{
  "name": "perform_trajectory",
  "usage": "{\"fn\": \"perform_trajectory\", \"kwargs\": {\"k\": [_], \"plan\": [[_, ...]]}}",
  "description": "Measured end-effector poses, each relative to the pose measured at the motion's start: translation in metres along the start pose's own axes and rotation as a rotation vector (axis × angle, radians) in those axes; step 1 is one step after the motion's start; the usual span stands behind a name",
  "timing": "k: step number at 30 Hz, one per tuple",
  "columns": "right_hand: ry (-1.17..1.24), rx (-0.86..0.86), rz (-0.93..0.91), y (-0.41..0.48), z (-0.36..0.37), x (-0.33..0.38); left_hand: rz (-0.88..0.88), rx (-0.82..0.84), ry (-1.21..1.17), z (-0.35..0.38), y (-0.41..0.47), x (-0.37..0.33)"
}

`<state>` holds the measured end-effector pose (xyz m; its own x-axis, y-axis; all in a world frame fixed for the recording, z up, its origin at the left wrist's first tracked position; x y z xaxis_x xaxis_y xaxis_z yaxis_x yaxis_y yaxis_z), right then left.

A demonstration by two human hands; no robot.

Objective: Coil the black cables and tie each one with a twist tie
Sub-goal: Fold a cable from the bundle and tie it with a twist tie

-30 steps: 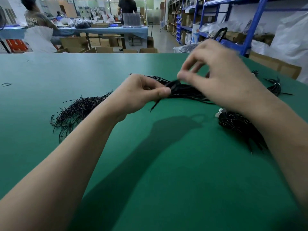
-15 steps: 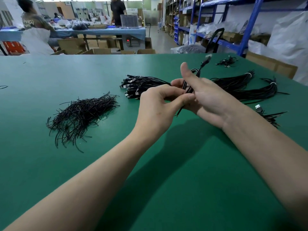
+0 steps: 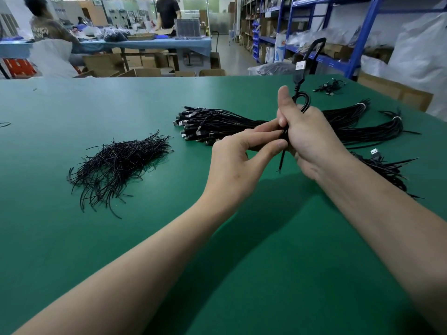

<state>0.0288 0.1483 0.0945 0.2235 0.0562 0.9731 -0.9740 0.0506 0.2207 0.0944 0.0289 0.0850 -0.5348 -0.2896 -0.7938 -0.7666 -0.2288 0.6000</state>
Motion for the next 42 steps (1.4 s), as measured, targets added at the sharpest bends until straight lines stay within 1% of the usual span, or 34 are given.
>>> {"fn": "perform_trajectory", "kwargs": {"k": [2,3,4,6,8,9,13,16,20,25,27,29,31,33,35,36,38,42], "plan": [[-0.082,-0.104,-0.061,0.006,-0.014,0.006,0.095,-0.144,0.053,-0.013,0.002,-0.01],[-0.125,-0.122,-0.092,0.006,-0.017,0.01,0.109,-0.201,0.073,-0.02,0.005,-0.012],[-0.177,-0.116,-0.122,0.005,-0.016,0.011,0.097,-0.211,0.091,-0.023,0.009,-0.013],[-0.324,-0.072,-0.197,-0.001,-0.006,0.013,0.017,-0.109,0.138,-0.017,0.016,-0.011],[-0.509,-0.029,-0.282,-0.01,0.008,0.012,-0.076,0.005,0.123,-0.005,0.015,-0.003],[-0.594,-0.019,-0.32,-0.014,0.014,0.011,-0.109,0.028,0.104,-0.002,0.014,-0.001],[-0.799,0.016,-0.414,-0.024,0.025,0.012,-0.232,0.037,-0.008,-0.001,0.011,0.011],[-0.884,0.052,-0.406,-0.024,0.027,0.012,-0.306,0.042,-0.141,-0.002,0.009,0.015],[-0.971,0.138,-0.357,-0.025,0.034,0.004,-0.362,0.003,-0.221,-0.004,0.008,0.025],[-0.9,0.329,-0.266,-0.03,0.044,-0.006,-0.406,-0.037,-0.251,-0.008,0.006,0.041],[-0.834,0.382,-0.225,-0.031,0.045,-0.008,-0.421,-0.052,-0.268,-0.008,0.005,0.044],[-0.733,0.441,-0.131,-0.034,0.049,-0.012,-0.439,-0.055,-0.291,-0.008,0.005,0.048],[-0.544,0.463,0.028,-0.036,0.05,-0.019,-0.433,-0.059,-0.285,-0.009,0.006,0.048],[-0.272,0.468,0.203,-0.037,0.051,-0.025,-0.415,-0.075,-0.264,-0.013,0.007,0.047],[-0.09,0.506,0.284,-0.039,0.053,-0.029,-0.42,-0.094,-0.271,-0.017,0.008,0.048],[-0.052,0.524,0.289,-0.04,0.054,-0.031,-0.43,-0.099,-0.278,-0.018,0.008,0.049],[-0.067,0.519,0.256,-0.04,0.054,-0.033,-0.456,-0.102,-0.293,-0.018,0.007,0.053],[-0.328,0.437,0.043,-0.037,0.049,-0.031,-0.491,-0.106,-0.329,-0.019,0.006,0.058]]}}
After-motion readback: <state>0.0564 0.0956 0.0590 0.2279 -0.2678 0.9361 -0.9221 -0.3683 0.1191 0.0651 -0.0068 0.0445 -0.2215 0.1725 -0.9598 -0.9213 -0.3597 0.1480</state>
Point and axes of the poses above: each hand's wrist, its own y-axis towards the middle knuckle, its own z-axis out of the palm, x = y × z, the point moved 8 cm from there along y, towards the middle knuckle, and after that the axes turned 9 degrees about -x, right-handed, at the moved point
